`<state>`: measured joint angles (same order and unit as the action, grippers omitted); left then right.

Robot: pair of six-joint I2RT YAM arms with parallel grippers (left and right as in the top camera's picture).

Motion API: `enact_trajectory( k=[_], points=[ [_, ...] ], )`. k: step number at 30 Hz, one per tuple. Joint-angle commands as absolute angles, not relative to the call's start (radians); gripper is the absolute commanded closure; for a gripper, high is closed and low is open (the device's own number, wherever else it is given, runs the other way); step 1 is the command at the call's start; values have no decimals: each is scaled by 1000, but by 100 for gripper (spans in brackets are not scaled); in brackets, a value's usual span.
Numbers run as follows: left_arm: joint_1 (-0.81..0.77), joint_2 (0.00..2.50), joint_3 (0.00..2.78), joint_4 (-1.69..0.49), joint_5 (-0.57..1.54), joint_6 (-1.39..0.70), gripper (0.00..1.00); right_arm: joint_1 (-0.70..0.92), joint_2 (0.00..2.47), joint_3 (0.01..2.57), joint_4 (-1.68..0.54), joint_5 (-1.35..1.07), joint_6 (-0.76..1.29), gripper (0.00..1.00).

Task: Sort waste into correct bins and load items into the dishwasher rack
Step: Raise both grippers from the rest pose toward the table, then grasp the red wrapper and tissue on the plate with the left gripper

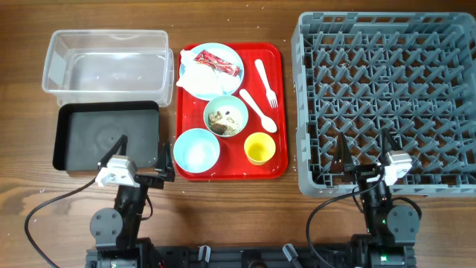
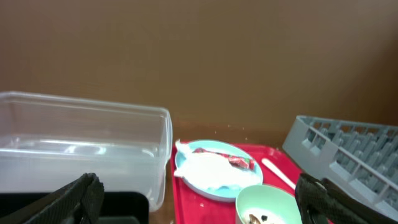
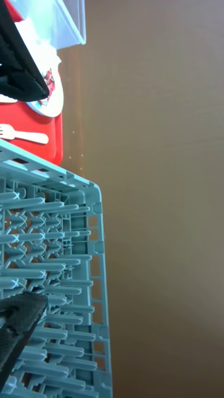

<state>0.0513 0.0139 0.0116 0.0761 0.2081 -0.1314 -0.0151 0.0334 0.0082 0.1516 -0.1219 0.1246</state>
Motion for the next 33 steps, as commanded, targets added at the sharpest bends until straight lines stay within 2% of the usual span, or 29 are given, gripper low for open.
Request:
enact_trajectory(
  k=[1,6,14,23,26,29,31,33],
  points=[
    [47,9,41,87,191,-112,0,-19,29,80,161,-137,70,0],
    [49,59,141,87,189,-112,0,-19,49,161,157,-139,33,0],
    [48,415,448,23,189,-112,0,-19,356,444,120,-255,29,0],
    [36,1074,1166,-464,259,-109,0,-19,825,980,-353,-351,28,0],
    [-24,1376,1515,-738,250,-108,0,-19,973,1157,-570,-351,28,0],
    [-90,1681,1848,-1007,185,-108,0,-19,1073,1237,-682,-364,28,0],
    [-139,1841,1969,-1065,185,-108,0,-19,1117,1237,-702,-395,27,0],
    [-168,1922,1973,-1042,196,-112,0,-19,1155,1237,-717,-395,28,0]
  ],
)
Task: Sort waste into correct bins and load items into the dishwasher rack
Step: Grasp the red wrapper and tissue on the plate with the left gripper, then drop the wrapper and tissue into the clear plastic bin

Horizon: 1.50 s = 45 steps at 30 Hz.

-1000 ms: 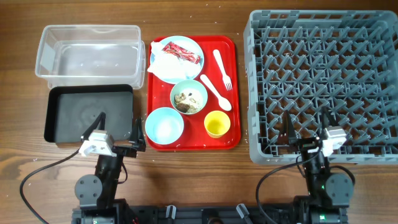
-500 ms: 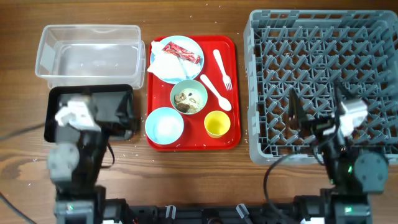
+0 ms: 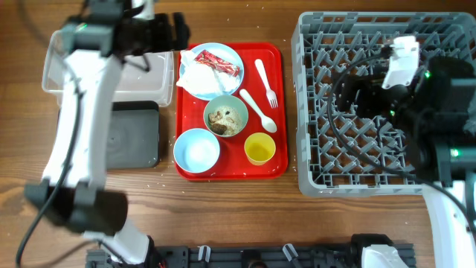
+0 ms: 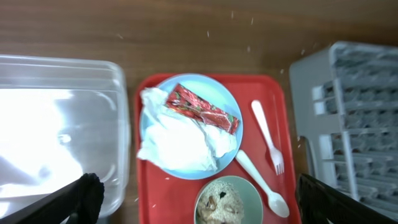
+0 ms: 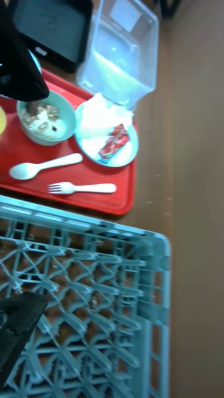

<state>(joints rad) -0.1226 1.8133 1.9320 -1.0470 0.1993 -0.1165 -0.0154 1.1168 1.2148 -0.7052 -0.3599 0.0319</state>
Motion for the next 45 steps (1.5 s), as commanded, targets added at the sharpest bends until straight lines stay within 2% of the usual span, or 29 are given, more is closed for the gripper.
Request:
enact_trajectory(
  k=[1,5,9,12,24,25,26,28,30,31,37,45],
  points=[
    [-181,1962,1973,-1030,213,-117,0,-19,1174,1237,-734,-395,49,0],
    [-220,2059,1973,-967,286,-120,0,-19,1219,1237,-783,-395,89,0],
    [-257,2182,1973,-857,72,-413,0,-19,1240,1237,-814,-395,90,0],
    [-280,2261,1973,-827,-21,-513,0,-19,1240,1236,-829,-395,89,0],
    [-299,2428,1964,-799,-21,-513,0,-19,1242,1236,-858,-394,89,0],
    [-299,2432,1963,-804,-21,-509,9,-19,1242,1236,-859,-395,89,0],
    [-299,2434,1963,-808,-20,-505,31,-19,1242,1236,-862,-395,89,0],
    [-299,2434,1963,-813,-20,-505,58,-19,1242,1236,-871,-394,89,0],
    [-299,2434,1963,-832,-20,-505,91,-19,1242,1236,-876,-394,89,0],
    [-299,2433,1963,-836,-20,-501,96,-19,1242,1236,-876,-394,89,0],
    [-281,2361,2042,-902,-20,-475,96,-19,1242,1236,-876,-394,89,0],
    [-163,2057,2130,-1023,-20,-476,96,-19,1242,1236,-876,-394,89,0]
  ],
)
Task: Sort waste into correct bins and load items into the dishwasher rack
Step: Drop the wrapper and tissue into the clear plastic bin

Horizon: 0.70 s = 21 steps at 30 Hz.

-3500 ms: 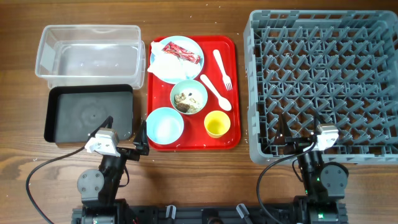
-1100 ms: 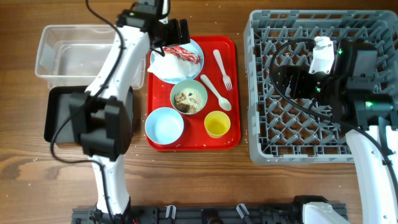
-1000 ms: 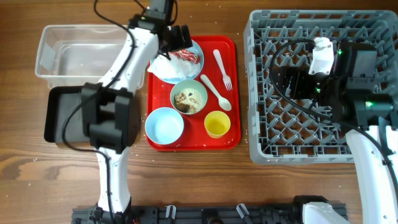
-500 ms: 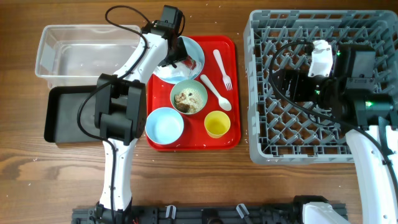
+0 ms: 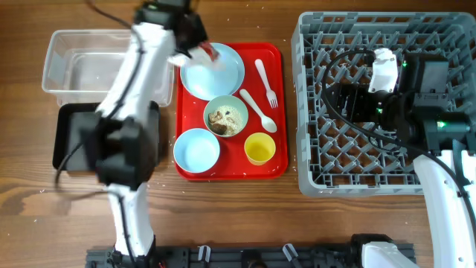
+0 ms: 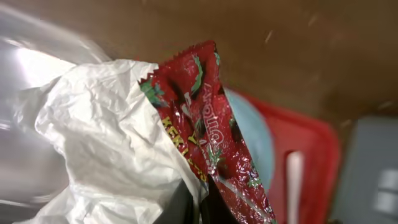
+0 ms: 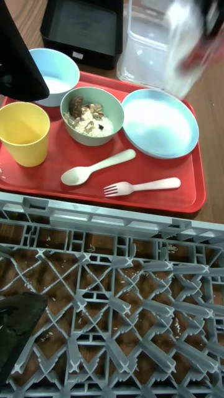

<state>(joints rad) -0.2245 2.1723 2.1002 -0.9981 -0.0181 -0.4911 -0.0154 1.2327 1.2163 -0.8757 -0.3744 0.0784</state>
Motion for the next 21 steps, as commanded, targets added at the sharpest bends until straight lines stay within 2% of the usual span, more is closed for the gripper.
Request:
enact_trajectory(
  k=[1,6,11,12,13,14,15,16,17,21],
  points=[
    [-121,2036,2130,-1046,-20,-476,96,-19,1242,1236,-875,-394,89,0],
    [55,2074,2097,-1081,-21,-479,96,-19,1242,1236,-862,-394,89,0],
    [136,2194,2085,-1077,-20,-479,96,-19,1242,1236,-856,-394,89,0],
    [140,2226,2085,-1070,-20,-479,88,-19,1242,1236,-857,-395,90,0],
    [140,2242,2085,-1066,-21,-479,76,-19,1242,1236,-858,-394,90,0],
    [140,2263,2085,-1065,-20,-479,45,-19,1242,1236,-859,-395,89,0],
    [140,2270,2085,-1077,-15,-475,23,-19,1242,1236,-860,-394,89,0],
    [140,2267,2085,-1082,-16,-474,16,-19,1242,1236,-860,-394,89,0],
    [140,2252,2088,-1082,4,-445,14,-19,1242,1236,-859,-394,89,0],
    [139,2143,2096,-1095,88,-390,13,-19,1242,1236,-851,-394,89,0]
  ],
)
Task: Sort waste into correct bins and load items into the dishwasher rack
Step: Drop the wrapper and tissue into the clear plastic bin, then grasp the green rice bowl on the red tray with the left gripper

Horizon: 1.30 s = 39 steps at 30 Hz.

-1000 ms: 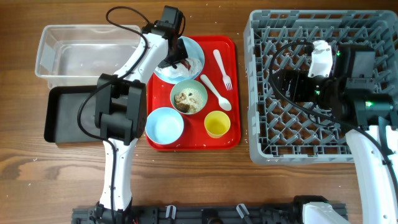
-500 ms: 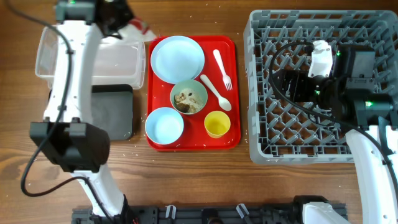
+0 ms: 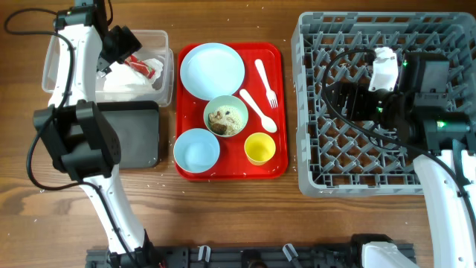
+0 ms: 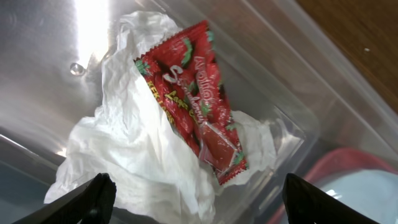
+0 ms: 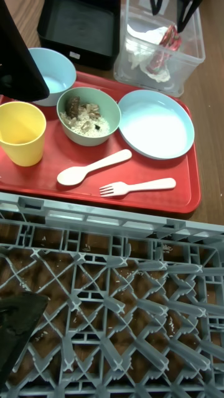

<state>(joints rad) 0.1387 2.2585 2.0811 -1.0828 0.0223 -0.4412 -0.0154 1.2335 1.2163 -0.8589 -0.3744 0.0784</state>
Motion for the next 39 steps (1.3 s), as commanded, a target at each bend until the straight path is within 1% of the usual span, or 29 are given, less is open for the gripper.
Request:
enact_trajectory(
  k=[1,2,6,8,10,12,14,19,21,24,26,28,30,32,35,37,39],
  points=[
    [136,2103,2096,-1108,112,-378,13,-19,1242,1236,-851,-395,89,0],
    [127,2052,2096,-1127,146,-349,14,-19,1242,1236,-852,-395,89,1],
    [57,1933,2096,-1238,149,-344,15,-19,1242,1236,-853,-395,90,0],
    [7,1930,2096,-1300,154,-348,19,-19,1242,1236,-853,-395,108,0],
    [-88,1955,2082,-1354,171,-348,27,-19,1242,1236,-854,-395,108,0],
    [-168,1976,2059,-1359,171,-347,28,-19,1242,1236,-854,-395,108,0],
    [-266,1998,2011,-1328,167,-348,30,-19,1242,1236,-855,-395,108,0],
    [-391,2044,1924,-1267,168,-416,33,-19,1242,1236,-857,-395,108,0],
    [-440,2059,1875,-1199,167,-451,34,-19,1242,1236,-856,-395,108,0],
    [-506,2065,1777,-1063,159,-510,40,-19,1242,1236,-855,-395,108,1],
    [-535,2065,1709,-986,99,-585,47,-19,1242,1236,-857,-395,108,0],
    [-548,2065,1663,-939,64,-612,50,-19,1242,1236,-857,-395,108,0],
    [-560,2066,1612,-889,59,-615,52,-19,1242,1236,-856,-395,108,0],
    [-565,2067,1573,-851,50,-615,57,-19,1242,1236,-858,-395,108,0],
    [-566,2078,1539,-806,51,-615,60,-19,1242,1236,-858,-395,115,0],
    [-566,2090,1520,-789,51,-614,65,-19,1242,1236,-858,-395,116,1],
    [-566,2103,1516,-788,51,-614,72,-19,1242,1236,-859,-395,116,0]
  ],
)
